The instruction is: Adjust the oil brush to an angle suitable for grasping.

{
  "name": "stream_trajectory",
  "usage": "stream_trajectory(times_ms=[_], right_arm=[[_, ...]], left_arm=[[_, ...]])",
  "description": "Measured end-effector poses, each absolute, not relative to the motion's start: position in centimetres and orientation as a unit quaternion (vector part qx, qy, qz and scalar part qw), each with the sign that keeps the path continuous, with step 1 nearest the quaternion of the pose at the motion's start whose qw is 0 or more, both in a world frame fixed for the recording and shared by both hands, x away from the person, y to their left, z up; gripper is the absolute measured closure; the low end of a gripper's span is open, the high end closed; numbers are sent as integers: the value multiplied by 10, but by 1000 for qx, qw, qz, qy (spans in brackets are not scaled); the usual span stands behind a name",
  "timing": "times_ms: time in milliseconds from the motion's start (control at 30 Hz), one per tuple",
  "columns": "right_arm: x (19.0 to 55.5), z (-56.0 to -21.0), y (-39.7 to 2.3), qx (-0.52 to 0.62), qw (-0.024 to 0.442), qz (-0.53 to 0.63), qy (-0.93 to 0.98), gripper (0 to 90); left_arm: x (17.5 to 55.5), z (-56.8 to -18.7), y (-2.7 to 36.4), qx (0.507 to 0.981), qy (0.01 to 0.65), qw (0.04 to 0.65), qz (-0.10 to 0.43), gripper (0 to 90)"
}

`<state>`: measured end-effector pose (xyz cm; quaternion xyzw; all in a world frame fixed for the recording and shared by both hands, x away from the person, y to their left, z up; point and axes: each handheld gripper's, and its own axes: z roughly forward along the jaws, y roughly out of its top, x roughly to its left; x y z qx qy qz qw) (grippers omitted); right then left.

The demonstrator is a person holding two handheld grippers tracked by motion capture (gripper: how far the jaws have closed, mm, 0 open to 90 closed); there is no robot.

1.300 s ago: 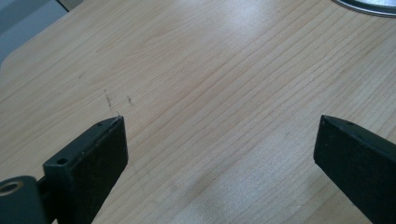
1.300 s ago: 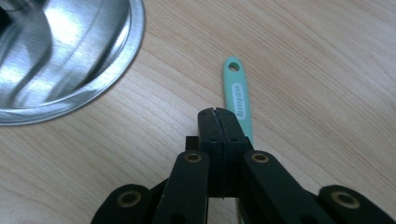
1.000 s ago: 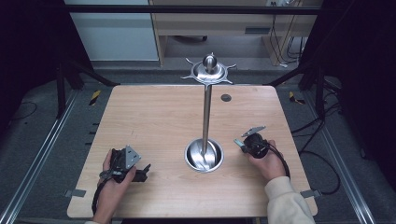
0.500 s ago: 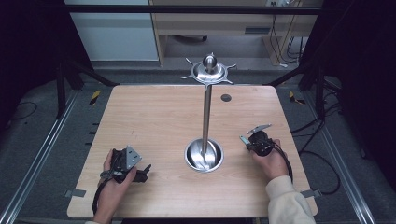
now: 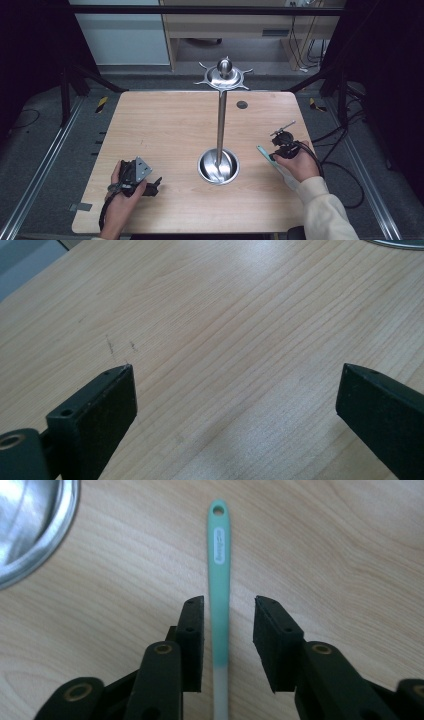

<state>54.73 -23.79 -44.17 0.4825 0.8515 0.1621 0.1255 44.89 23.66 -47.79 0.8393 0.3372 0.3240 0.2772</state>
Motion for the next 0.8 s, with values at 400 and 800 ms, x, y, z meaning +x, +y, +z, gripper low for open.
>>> stream_trajectory(times_ms=[400,800], right_arm=[[550,-453,-233,473,71,97,873,683],[551,-462,-235,479,58,75,873,735]], left_arm=[[449,-478,237,839,336,278,324,26],[449,-478,236,840,336,278,323,26]])
